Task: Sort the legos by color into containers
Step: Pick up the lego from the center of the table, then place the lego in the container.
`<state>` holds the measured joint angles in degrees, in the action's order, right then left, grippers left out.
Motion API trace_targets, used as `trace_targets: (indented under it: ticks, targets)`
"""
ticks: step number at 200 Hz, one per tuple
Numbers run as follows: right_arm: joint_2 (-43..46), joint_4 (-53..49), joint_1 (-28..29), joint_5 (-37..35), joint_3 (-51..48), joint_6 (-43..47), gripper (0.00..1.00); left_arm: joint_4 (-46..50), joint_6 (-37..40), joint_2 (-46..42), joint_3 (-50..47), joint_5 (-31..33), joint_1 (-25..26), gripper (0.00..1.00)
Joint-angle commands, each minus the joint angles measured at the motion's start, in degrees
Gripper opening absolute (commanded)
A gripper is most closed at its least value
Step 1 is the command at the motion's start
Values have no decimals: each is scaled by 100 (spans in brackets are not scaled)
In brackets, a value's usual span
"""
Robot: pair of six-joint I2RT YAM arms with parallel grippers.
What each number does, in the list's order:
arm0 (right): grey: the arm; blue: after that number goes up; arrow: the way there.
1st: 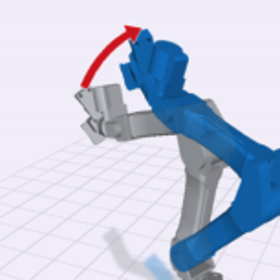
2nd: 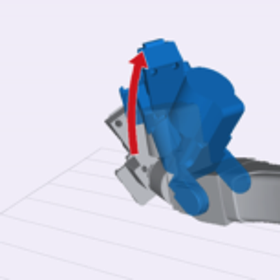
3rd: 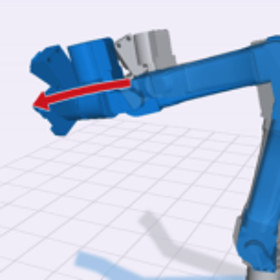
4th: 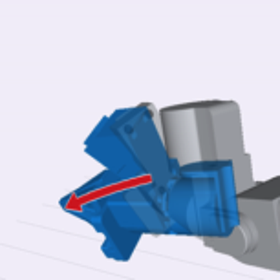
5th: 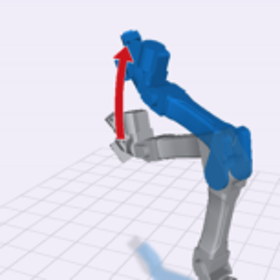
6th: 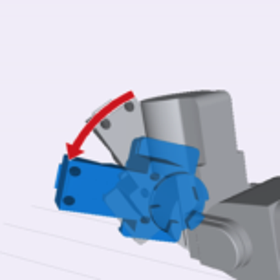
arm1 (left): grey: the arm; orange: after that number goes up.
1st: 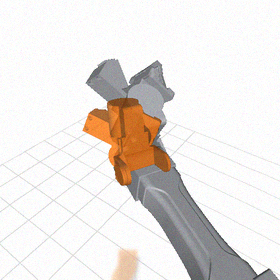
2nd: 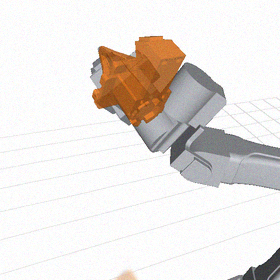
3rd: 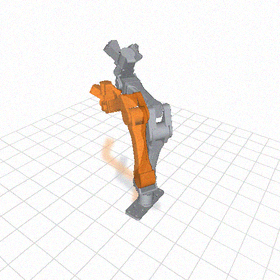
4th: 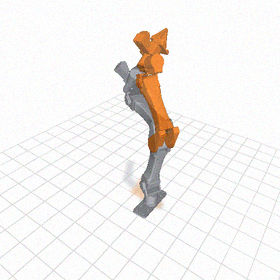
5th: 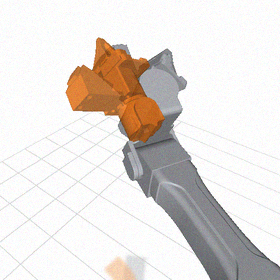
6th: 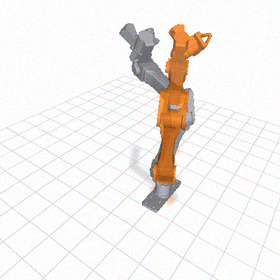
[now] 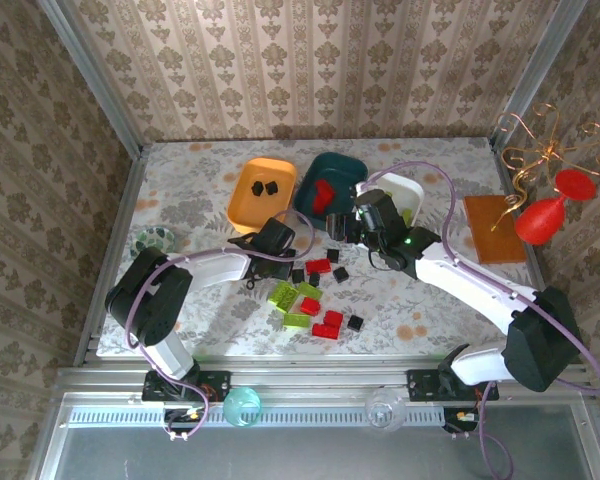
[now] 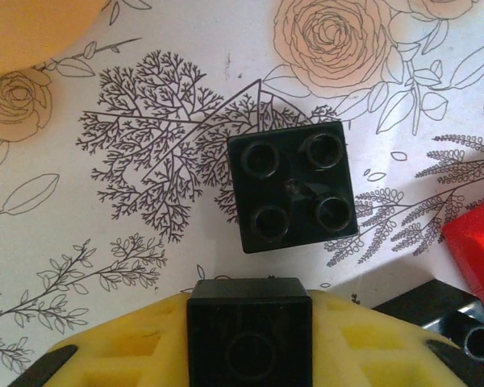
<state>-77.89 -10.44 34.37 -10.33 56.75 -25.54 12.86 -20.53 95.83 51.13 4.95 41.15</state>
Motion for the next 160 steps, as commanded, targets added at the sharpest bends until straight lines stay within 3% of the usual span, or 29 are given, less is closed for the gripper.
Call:
trace_targets:
  ticks: [1, 33, 58, 90, 134, 160]
  targets:
    - [220, 55, -36, -169, -92, -74, 74, 184, -80, -482, -37, 32, -19, 33]
    - [335, 108, -44, -168, -215, -134, 74, 220, -144, -1496, -5, 223, -115, 34]
    - [365, 98, -44, -183, -292, -179, 74, 260, -121, -1624, 464, 461, -480, 34]
    - [419, 29, -44, -225, -442, -241, 75, -51, -160, -929, 1156, 437, -1120, 35]
    - [632, -44, -38, -91, -750, -338, 75, 228, -36, 497, 2425, 459, -1461, 35]
    - [670, -92, -37, 116, -857, -355, 75, 359, -105, 779, 2788, 284, -1734, 51]
